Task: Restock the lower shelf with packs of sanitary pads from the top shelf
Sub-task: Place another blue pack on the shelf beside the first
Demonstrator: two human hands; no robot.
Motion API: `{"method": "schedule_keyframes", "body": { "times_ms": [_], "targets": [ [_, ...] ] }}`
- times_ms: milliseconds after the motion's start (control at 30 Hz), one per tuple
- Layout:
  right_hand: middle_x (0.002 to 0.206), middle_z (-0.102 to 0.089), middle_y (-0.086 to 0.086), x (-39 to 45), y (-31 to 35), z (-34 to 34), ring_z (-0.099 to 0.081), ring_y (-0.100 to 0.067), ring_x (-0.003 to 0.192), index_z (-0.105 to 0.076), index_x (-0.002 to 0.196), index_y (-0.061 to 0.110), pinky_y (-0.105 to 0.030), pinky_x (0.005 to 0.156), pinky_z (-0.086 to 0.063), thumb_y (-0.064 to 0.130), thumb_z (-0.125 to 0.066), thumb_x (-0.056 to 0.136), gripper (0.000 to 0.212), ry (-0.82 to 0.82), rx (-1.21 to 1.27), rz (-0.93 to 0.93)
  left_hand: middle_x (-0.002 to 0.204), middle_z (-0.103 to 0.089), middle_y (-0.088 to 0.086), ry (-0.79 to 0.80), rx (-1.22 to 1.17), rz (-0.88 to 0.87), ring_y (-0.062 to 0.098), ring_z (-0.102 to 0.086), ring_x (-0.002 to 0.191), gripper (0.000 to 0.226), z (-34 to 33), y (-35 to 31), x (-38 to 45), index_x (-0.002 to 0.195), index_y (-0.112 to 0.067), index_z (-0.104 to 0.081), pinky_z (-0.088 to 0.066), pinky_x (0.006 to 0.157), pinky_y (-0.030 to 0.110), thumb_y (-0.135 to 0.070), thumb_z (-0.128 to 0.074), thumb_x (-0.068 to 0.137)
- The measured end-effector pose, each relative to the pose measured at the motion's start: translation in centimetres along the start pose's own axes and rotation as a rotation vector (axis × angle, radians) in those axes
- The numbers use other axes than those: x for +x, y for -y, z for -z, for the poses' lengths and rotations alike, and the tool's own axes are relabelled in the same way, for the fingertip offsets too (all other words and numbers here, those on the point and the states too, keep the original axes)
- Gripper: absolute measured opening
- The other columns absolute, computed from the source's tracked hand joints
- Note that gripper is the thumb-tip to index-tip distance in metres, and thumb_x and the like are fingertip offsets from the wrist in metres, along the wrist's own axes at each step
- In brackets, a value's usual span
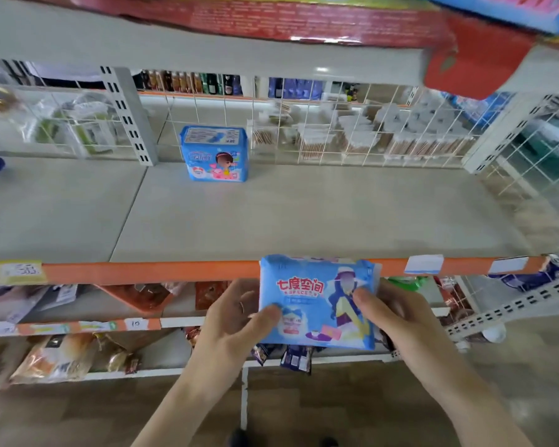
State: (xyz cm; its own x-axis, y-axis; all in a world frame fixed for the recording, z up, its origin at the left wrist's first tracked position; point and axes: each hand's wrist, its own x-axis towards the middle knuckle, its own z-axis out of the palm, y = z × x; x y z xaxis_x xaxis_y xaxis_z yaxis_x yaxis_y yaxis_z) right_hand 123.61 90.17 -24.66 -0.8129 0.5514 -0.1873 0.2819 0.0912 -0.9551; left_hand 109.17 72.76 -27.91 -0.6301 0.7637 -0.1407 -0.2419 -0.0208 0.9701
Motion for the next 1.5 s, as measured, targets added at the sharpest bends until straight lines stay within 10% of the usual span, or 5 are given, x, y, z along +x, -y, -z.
{"method": "schedule_keyframes", "body": {
  "times_ms": [400,600,900,1033,1500],
  "targets": [
    [0.111,-0.075,0.003,1.6,-2.3,3.2,-0.071,-0.013,0.104,-0.069,0.116,0.023,-0.020,0.081,-0.055,0.058,-0.056,0.078,0.053,0.022,0.043,0.070,0.103,-0.074,0.010,-0.029,0.114,-0.060,0.031,-0.072,0.099,0.059,-1.9,0.5,2.3,0.111,-0.007,-0.060,-0.061,0.074,0.037,-0.040,-0.081,0.067],
    [0.118,-0.065,0.021,3.5,-2.5,6.8,-0.068,-0.003,0.103,-0.064,0.107,0.059,-0.009,0.078,-0.049,0.061,-0.052,0.079,0.030,0.072,-0.084,0.141,0.111,-0.073,0.009,-0.065,0.196,-0.087,0.031,-0.069,0.107,0.044,-5.4,0.7,4.2,0.115,-0.013,-0.063,-0.059,0.083,0.047,-0.033,-0.074,0.078],
    [0.116,-0.053,0.015,8.2,-5.3,11.5,-0.063,-0.013,0.100,-0.066,0.110,0.047,-0.038,0.086,-0.055,0.064,-0.056,0.076,0.039,0.070,-0.137,0.174,0.075,-0.071,-0.019,-0.164,0.390,-0.064,-0.011,-0.063,0.069,0.031,-10.0,1.6,8.1,0.115,-0.003,-0.071,-0.043,0.063,0.000,0.011,-0.060,0.091],
    [0.119,-0.051,0.012,9.9,-5.2,11.5,-0.066,-0.013,0.106,-0.066,0.117,0.034,-0.040,0.085,-0.059,0.062,-0.059,0.076,0.051,0.099,-0.103,0.187,0.121,-0.072,-0.007,-0.193,0.407,-0.122,0.004,-0.067,0.112,0.037,-10.0,1.5,9.2,0.122,-0.009,-0.070,-0.051,0.087,0.012,0.007,-0.064,0.090],
    [0.118,-0.060,0.000,17.8,-2.2,7.6,-0.069,-0.018,0.095,-0.057,0.098,0.043,-0.012,0.071,-0.052,0.018,-0.073,0.088,0.032,-0.034,-0.253,0.213,0.121,-0.067,-0.022,-0.183,0.506,-0.175,-0.011,-0.066,0.102,0.044,-3.9,-0.9,17.9,0.130,-0.023,-0.067,-0.053,0.089,0.013,-0.004,-0.065,0.090]
  ]
}}
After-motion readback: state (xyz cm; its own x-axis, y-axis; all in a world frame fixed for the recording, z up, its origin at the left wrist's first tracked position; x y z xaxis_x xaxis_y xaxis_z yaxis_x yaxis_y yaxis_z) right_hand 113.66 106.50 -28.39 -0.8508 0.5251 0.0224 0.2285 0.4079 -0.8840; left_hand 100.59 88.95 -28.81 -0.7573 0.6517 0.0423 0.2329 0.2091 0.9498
